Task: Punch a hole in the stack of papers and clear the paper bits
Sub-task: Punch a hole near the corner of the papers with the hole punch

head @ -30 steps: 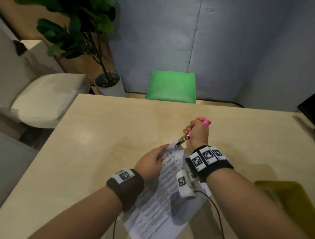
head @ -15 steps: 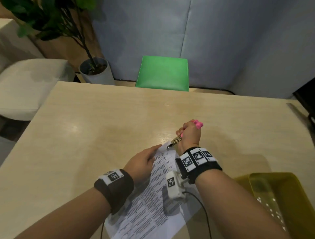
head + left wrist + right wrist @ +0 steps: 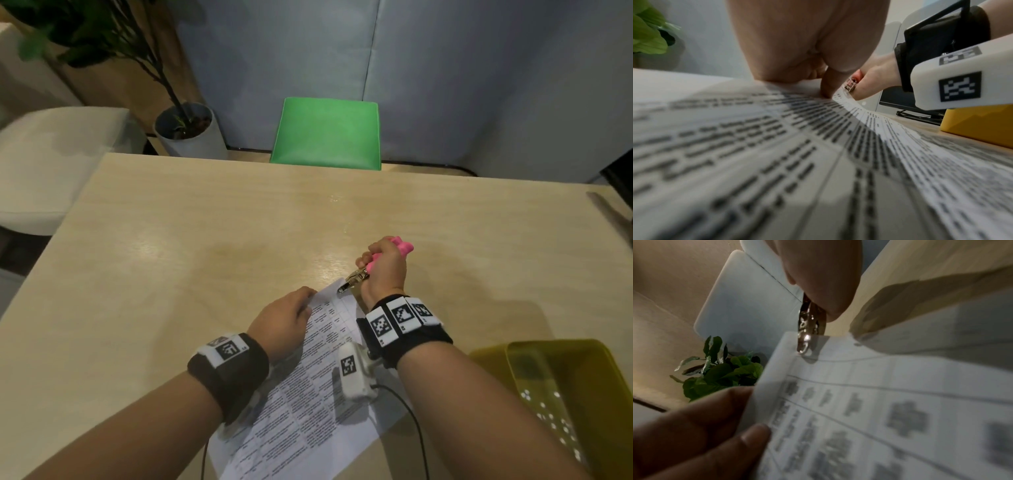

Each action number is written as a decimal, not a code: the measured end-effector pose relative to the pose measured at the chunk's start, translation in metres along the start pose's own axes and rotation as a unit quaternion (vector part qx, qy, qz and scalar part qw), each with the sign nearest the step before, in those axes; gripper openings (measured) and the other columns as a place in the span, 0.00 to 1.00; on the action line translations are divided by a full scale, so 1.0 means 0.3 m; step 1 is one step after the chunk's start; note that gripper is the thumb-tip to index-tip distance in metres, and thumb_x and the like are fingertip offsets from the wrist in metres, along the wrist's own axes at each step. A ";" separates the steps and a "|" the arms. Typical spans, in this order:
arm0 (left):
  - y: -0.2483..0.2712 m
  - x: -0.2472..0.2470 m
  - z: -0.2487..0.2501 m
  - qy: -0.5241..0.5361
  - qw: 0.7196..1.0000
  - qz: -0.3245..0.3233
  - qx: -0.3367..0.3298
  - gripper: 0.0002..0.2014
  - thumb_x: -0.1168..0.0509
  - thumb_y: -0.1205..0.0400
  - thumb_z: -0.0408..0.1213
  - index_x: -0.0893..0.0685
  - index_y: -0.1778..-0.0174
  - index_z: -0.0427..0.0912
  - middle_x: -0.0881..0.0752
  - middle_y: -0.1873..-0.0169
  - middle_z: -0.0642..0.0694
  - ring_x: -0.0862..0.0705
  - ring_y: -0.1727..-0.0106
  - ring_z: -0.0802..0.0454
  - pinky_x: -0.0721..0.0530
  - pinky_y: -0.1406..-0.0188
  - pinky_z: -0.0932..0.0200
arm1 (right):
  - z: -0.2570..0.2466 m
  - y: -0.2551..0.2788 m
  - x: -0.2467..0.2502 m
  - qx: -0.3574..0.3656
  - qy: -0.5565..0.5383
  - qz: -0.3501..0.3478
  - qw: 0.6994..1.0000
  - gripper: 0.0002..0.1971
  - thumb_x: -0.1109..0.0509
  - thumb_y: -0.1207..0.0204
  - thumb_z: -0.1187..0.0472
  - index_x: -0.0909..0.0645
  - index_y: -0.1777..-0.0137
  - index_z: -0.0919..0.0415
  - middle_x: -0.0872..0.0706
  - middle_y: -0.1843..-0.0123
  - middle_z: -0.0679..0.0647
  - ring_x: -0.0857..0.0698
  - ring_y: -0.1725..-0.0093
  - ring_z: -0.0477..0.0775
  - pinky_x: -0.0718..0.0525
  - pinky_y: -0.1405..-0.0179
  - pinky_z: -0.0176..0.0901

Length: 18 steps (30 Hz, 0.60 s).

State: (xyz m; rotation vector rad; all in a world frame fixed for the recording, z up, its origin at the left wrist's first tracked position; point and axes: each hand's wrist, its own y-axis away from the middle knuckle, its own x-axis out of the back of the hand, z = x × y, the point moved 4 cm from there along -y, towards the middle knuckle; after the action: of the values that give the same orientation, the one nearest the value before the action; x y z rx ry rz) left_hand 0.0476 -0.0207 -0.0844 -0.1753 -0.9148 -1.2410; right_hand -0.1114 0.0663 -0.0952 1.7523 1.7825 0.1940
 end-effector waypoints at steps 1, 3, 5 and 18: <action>-0.001 0.007 0.002 0.004 1.000 0.014 -0.003 0.09 0.46 0.13 0.38 0.25 0.39 0.48 0.18 0.63 0.54 0.25 0.66 0.57 0.31 0.67 0.60 | -0.008 0.006 0.002 0.003 0.002 -0.013 1.000 0.13 0.46 0.31 0.78 0.34 0.60 0.58 0.31 0.68 0.54 0.32 0.77 0.48 0.32 0.77 0.41; -0.001 0.028 0.002 0.026 0.998 0.048 0.000 0.05 0.46 0.13 0.38 0.26 0.47 0.48 0.26 0.72 0.55 0.29 0.72 0.59 0.35 0.73 0.60 | -0.022 0.012 0.010 0.011 0.015 -0.030 0.999 0.13 0.45 0.31 0.79 0.32 0.58 0.58 0.30 0.67 0.54 0.31 0.77 0.48 0.32 0.75 0.42; 0.000 0.054 0.002 0.052 0.996 0.074 0.005 0.04 0.46 0.13 0.37 0.27 0.49 0.48 0.28 0.75 0.55 0.31 0.75 0.58 0.36 0.74 0.59 | -0.038 0.014 0.024 0.014 0.018 -0.037 0.999 0.13 0.45 0.31 0.78 0.32 0.57 0.58 0.29 0.66 0.54 0.31 0.77 0.48 0.32 0.75 0.42; 0.021 0.119 -0.007 0.079 0.992 0.094 -0.012 0.05 0.44 0.13 0.34 0.25 0.45 0.45 0.26 0.76 0.55 0.27 0.78 0.63 0.36 0.76 0.63 | -0.092 0.027 0.068 0.005 -0.007 -0.045 0.999 0.14 0.47 0.30 0.79 0.32 0.58 0.58 0.31 0.69 0.52 0.33 0.76 0.48 0.33 0.76 0.41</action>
State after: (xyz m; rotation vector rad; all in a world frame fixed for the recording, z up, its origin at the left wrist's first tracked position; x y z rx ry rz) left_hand 0.0551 -0.0459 -0.0592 -0.1763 -0.7287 -1.0747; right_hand -0.1172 0.0952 -0.0756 1.6717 1.8514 0.1364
